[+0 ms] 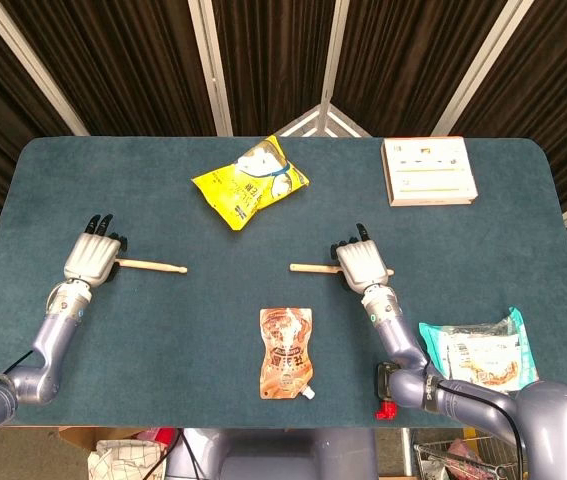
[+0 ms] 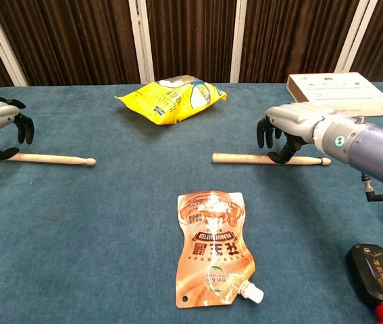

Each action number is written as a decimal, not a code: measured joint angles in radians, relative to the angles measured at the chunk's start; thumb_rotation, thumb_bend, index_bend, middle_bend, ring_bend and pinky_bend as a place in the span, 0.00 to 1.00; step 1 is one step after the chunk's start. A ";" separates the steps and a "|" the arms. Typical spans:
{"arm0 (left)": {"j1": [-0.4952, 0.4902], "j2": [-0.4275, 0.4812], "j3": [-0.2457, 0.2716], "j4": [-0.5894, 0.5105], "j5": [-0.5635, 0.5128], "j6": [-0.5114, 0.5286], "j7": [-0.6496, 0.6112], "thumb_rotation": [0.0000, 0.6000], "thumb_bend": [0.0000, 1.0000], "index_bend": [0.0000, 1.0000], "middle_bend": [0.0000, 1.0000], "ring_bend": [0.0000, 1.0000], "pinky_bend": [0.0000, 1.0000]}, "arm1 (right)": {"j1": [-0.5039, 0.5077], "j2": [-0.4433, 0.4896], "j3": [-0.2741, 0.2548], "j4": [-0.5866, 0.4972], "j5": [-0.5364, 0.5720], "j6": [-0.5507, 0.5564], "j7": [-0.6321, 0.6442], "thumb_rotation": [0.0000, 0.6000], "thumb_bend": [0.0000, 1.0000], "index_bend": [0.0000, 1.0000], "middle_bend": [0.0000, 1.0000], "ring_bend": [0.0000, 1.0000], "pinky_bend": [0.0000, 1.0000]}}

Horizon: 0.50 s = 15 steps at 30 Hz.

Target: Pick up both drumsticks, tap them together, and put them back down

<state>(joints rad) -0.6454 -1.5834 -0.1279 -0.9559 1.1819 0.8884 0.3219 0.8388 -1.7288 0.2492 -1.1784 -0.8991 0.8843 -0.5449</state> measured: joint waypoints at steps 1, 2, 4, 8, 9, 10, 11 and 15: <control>0.002 0.010 -0.002 -0.017 -0.012 -0.007 0.009 1.00 0.52 0.28 0.23 0.00 0.00 | 0.001 0.003 0.004 -0.009 0.019 0.003 -0.017 1.00 0.47 0.28 0.26 0.22 0.00; 0.004 0.018 -0.004 -0.032 -0.022 -0.013 0.013 1.00 0.51 0.26 0.21 0.00 0.00 | 0.002 0.008 0.008 -0.021 0.043 0.007 -0.038 1.00 0.47 0.27 0.25 0.22 0.00; 0.008 0.044 -0.007 -0.076 -0.048 -0.029 0.030 1.00 0.46 0.17 0.13 0.00 0.00 | 0.005 0.015 0.013 -0.036 0.080 0.014 -0.074 1.00 0.45 0.20 0.20 0.19 0.00; 0.013 0.111 -0.012 -0.189 -0.120 -0.061 0.078 1.00 0.40 0.08 0.04 0.00 0.00 | 0.012 0.037 0.024 -0.081 0.167 0.043 -0.150 1.00 0.37 0.11 0.12 0.14 0.00; 0.013 0.130 -0.013 -0.221 -0.139 -0.067 0.089 1.00 0.38 0.06 0.03 0.00 0.00 | 0.012 0.044 0.027 -0.095 0.179 0.050 -0.158 1.00 0.34 0.09 0.10 0.12 0.00; 0.015 0.157 -0.015 -0.265 -0.163 -0.073 0.102 1.00 0.37 0.06 0.02 0.00 0.00 | 0.012 0.052 0.029 -0.110 0.188 0.058 -0.164 1.00 0.32 0.06 0.08 0.12 0.00; 0.016 0.178 -0.017 -0.301 -0.180 -0.076 0.109 1.00 0.36 0.05 0.01 0.00 0.00 | 0.010 0.064 0.033 -0.132 0.193 0.070 -0.167 1.00 0.31 0.05 0.07 0.11 0.00; 0.034 0.282 -0.031 -0.478 -0.225 -0.070 0.107 1.00 0.31 0.03 0.00 0.00 0.00 | -0.007 0.116 0.045 -0.221 0.185 0.124 -0.157 1.00 0.26 0.01 0.04 0.09 0.00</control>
<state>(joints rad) -0.6116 -1.3016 -0.1587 -1.4340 0.9571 0.8186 0.4293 0.8314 -1.6131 0.2944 -1.3993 -0.7141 1.0086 -0.7022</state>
